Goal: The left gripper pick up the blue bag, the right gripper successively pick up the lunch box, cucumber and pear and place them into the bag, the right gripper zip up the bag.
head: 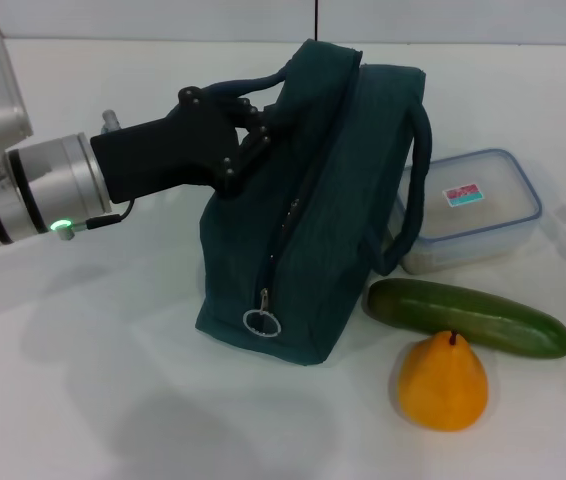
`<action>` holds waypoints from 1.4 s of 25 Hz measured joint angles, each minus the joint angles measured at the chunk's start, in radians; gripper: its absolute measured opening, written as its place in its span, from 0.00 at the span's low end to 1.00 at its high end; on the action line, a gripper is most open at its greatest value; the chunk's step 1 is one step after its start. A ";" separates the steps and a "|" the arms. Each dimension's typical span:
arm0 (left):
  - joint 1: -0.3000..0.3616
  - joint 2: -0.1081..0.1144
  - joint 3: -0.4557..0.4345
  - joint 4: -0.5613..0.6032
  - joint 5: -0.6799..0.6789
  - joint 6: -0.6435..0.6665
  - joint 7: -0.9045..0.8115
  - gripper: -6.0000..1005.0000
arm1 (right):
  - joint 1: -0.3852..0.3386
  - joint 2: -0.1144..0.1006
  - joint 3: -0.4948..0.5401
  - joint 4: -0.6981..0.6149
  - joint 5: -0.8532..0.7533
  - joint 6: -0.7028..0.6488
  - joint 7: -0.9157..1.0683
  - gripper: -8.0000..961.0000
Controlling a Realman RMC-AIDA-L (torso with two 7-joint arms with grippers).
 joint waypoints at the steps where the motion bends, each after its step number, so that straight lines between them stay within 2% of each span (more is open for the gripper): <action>1: -0.001 0.000 0.000 -0.002 -0.001 0.000 0.001 0.05 | 0.004 0.001 0.000 0.002 0.000 0.009 0.006 0.85; 7: -0.004 0.000 0.001 -0.003 -0.002 0.001 0.011 0.05 | 0.057 0.007 -0.016 0.027 -0.011 0.099 0.067 0.85; 17: -0.007 -0.002 0.001 -0.056 -0.066 0.001 0.100 0.05 | 0.113 0.010 -0.021 0.064 -0.012 0.149 0.101 0.84; 25: -0.007 -0.002 0.001 -0.067 -0.091 0.002 0.124 0.05 | 0.172 0.010 -0.076 0.068 -0.013 0.170 0.133 0.84; 35: -0.012 -0.003 0.010 -0.068 -0.093 0.000 0.129 0.05 | 0.189 0.010 -0.070 0.056 -0.004 0.174 0.140 0.84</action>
